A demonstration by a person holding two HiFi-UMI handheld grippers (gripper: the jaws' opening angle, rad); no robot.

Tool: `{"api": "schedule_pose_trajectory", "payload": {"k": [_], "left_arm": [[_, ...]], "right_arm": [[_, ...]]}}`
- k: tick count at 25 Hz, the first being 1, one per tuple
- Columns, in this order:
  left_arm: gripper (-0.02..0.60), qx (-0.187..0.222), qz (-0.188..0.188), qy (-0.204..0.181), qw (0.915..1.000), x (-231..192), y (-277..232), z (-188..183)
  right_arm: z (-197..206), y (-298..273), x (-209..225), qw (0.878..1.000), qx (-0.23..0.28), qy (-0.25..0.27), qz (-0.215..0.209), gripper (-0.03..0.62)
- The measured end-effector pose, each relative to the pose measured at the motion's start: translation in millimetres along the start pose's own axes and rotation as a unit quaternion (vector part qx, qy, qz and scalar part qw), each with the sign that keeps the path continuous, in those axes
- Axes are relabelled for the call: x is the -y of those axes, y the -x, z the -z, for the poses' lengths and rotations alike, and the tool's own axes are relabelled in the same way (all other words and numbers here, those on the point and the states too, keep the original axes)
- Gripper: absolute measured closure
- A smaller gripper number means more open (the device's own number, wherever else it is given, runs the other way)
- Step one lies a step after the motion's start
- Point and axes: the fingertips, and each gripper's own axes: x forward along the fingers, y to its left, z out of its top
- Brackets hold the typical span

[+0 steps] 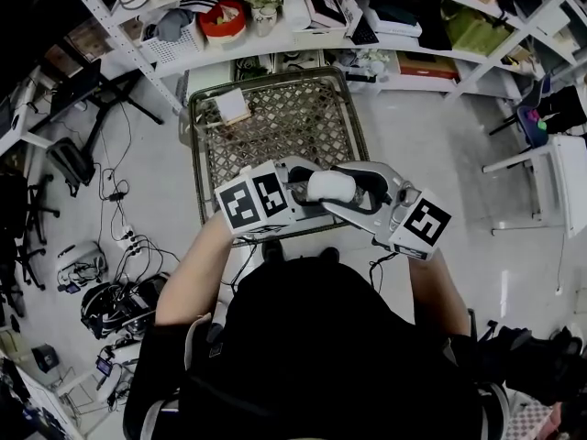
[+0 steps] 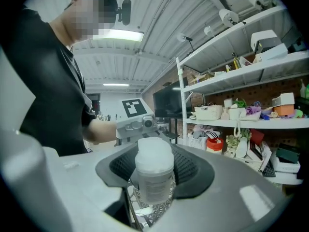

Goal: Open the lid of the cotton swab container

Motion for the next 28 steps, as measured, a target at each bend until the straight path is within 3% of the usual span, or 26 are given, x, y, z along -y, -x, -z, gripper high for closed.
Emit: {"api": "schedule_pose_trajectory", "payload": {"k": [3,8,13,28], "left_arm": [[0.380,-0.009,-0.002,0.004,1.0000,-0.5,-2.3,3.0],[0.382,0.016,0.024,0.059,0.9978,3.5,-2.9,5.8],[0.380,0.007,0.000,0.043,0.9990,-5.7,-2.7,9.3],[0.379,0.020,-0.074,0.055,0.9955,-44.3,8.1,6.5]], "right_arm": [[-1.0,-3.1,-1.4,1.000,-0.004,0.001,0.009,0.372],[-4.4,-1.5,1.7,0.999,-0.014,0.037,0.036,0.373],[-3.8,-4.7,4.1,0.997,-0.021,0.050,0.046,0.365],[-37.0,31.6,4.1,0.995,0.098,-0.013,0.027,0.402]]}}
